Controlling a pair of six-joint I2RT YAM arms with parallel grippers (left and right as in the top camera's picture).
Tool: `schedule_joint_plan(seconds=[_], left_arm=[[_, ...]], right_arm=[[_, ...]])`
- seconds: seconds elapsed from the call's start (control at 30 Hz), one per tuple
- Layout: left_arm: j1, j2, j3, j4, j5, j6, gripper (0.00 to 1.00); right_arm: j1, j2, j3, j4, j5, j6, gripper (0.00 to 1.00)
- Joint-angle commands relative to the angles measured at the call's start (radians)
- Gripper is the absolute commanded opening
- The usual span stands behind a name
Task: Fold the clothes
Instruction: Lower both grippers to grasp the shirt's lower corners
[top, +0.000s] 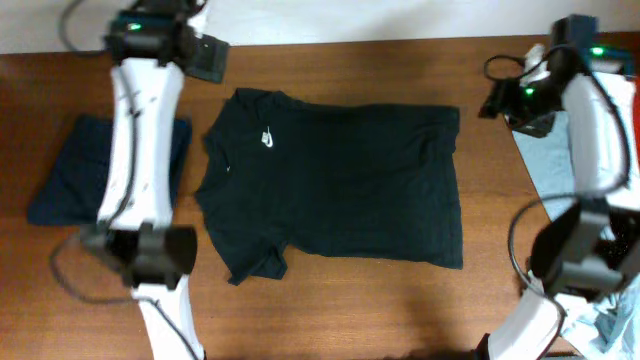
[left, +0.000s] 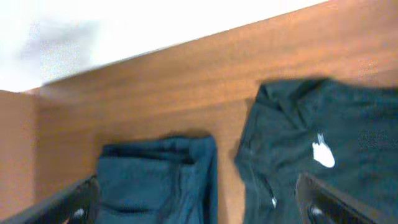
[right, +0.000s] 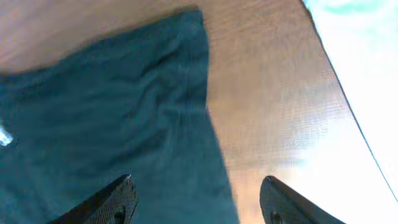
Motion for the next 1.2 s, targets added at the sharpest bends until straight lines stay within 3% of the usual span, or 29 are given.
schedule_joint_plan(seconds=[0.0,0.17,0.3,0.37,0.43,0.6,0.7,0.77,0.93,1.1,1.17], left_arm=[[-0.008,-0.163,0.026,-0.087,0.007,-0.085,0.99],[-0.008,-0.298,0.026,-0.193,0.004,-0.112,0.99],[0.032,-0.358,0.025,-0.365,0.004,-0.232,0.99],[0.065,-0.376,-0.016,-0.365,0.124,-0.246,0.99],[0.087,-0.378,-0.070,-0.365,0.243,-0.246,0.99],[0.091,-0.377,-0.354,-0.365,0.259,-0.262,0.97],[0.090,-0.377,-0.608,-0.362,0.263,-0.299,0.71],[0.090,-0.378,-0.733,-0.332,0.321,-0.298,0.67],[0.090,-0.378,-1.053,-0.145,0.373,-0.355,0.68],[0.090,-0.378,-1.349,0.066,0.565,-0.392,0.68],[0.090,-0.377,-1.422,0.111,0.567,-0.432,0.68]], right_arm=[[0.002,-0.145,0.015,-0.058,-0.070,-0.032,0.69],[0.002,-0.292,0.015,-0.126,-0.070,-0.034,0.71],[0.002,-0.401,0.015,-0.201,-0.069,-0.034,0.82],[0.002,-0.425,0.015,-0.241,-0.066,-0.034,0.90],[0.003,-0.426,0.014,-0.282,-0.067,-0.030,0.95],[0.003,-0.406,-0.040,-0.303,-0.066,-0.031,0.96],[0.003,-0.399,-0.145,-0.297,-0.066,-0.031,0.96],[0.003,-0.399,-0.230,-0.280,-0.066,-0.031,0.96],[0.003,-0.399,-0.494,-0.166,-0.067,-0.030,0.95],[0.003,-0.399,-0.738,-0.035,-0.079,-0.031,0.95],[0.003,-0.399,-0.814,0.018,-0.106,-0.031,0.95]])
